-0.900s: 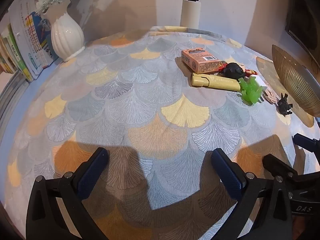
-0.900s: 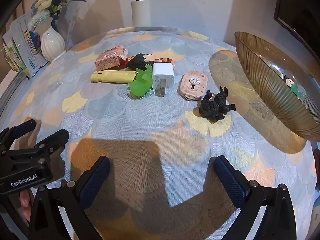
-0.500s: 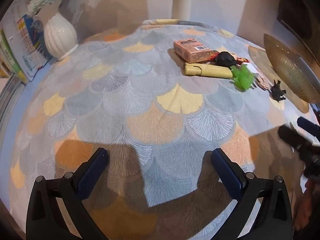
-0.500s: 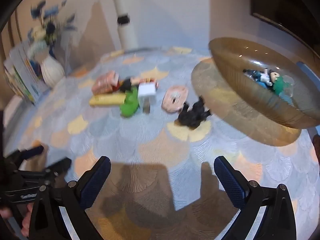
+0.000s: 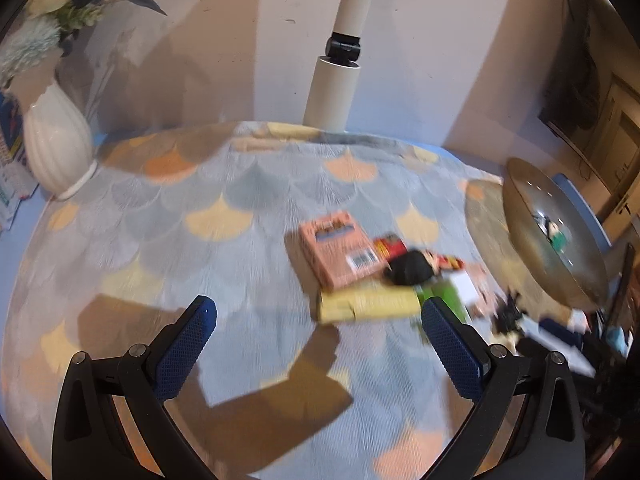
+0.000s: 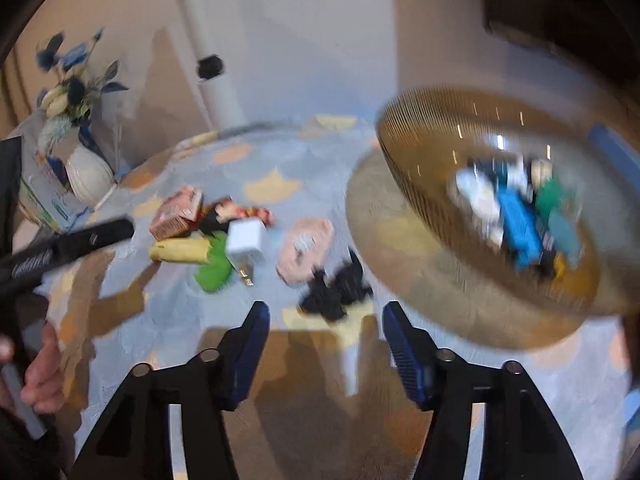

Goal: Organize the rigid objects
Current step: 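Grasp the black dragon figure with the right gripper while the left grasps the pink box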

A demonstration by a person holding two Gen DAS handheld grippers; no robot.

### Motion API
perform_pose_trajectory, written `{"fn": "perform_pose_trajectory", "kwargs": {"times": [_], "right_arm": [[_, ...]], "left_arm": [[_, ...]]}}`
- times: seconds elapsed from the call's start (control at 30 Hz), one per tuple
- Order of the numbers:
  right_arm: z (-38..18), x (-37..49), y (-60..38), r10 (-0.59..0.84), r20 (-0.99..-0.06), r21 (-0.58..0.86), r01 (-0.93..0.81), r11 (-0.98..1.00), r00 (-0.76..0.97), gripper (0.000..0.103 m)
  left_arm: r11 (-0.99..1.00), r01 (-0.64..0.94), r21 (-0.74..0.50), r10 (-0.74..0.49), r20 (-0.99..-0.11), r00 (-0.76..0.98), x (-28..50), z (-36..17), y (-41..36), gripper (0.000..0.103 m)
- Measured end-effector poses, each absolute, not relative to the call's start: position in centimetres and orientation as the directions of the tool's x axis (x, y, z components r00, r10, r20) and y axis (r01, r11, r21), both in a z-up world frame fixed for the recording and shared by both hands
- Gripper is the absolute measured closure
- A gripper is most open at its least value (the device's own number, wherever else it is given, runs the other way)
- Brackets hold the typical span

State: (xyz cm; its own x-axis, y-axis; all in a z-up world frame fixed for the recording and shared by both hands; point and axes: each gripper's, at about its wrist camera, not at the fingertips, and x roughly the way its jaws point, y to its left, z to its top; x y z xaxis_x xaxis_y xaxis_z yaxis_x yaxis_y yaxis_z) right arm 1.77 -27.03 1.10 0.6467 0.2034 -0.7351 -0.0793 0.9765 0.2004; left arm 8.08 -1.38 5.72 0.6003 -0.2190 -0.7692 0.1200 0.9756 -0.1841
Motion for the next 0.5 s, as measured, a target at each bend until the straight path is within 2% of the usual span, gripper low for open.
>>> {"fn": "perform_pose_trajectory", "kwargs": {"times": [0.13,0.3,0.37,0.43,0.47,0.5], "right_arm": [[0.9,2.1,-28.8,0.242,-0.716,0.286,-0.041,0.957,0.655,0.045],[0.7,4.1,-27.6,0.228,-0.742,0.247,-0.06,0.967,0.63,0.045],[0.6,4.8,-27.1,0.195,-0.748,0.212,-0.051,0.976,0.635,0.045],[0.1,5.3,-26.5,0.134,-0.762,0.15,-0.028,0.988,0.633,0.045],[0.0,5.3,-26.6,0.126,-0.764,0.141,-0.026,0.99,0.633,0.049],[0.1,5.3,-26.5,0.119,-0.761,0.131,-0.028,0.991,0.638,0.058]], "left_arm": [[0.974,0.098,-0.206,-0.223,-0.764,0.605,10.5,4.7,-1.6,0.001],[0.961,0.084,-0.262,-0.258,-0.75,0.609,12.7,3.5,-1.7,0.002],[0.959,0.081,-0.272,-0.265,-0.752,0.604,13.2,3.0,-1.9,0.007],[0.958,0.087,-0.274,-0.27,-0.756,0.597,13.4,2.7,-2.2,0.031],[0.963,0.081,-0.258,-0.254,-0.763,0.595,13.6,2.6,-2.4,0.034],[0.968,0.08,-0.237,-0.237,-0.772,0.589,13.8,2.4,-2.6,0.044]]}}
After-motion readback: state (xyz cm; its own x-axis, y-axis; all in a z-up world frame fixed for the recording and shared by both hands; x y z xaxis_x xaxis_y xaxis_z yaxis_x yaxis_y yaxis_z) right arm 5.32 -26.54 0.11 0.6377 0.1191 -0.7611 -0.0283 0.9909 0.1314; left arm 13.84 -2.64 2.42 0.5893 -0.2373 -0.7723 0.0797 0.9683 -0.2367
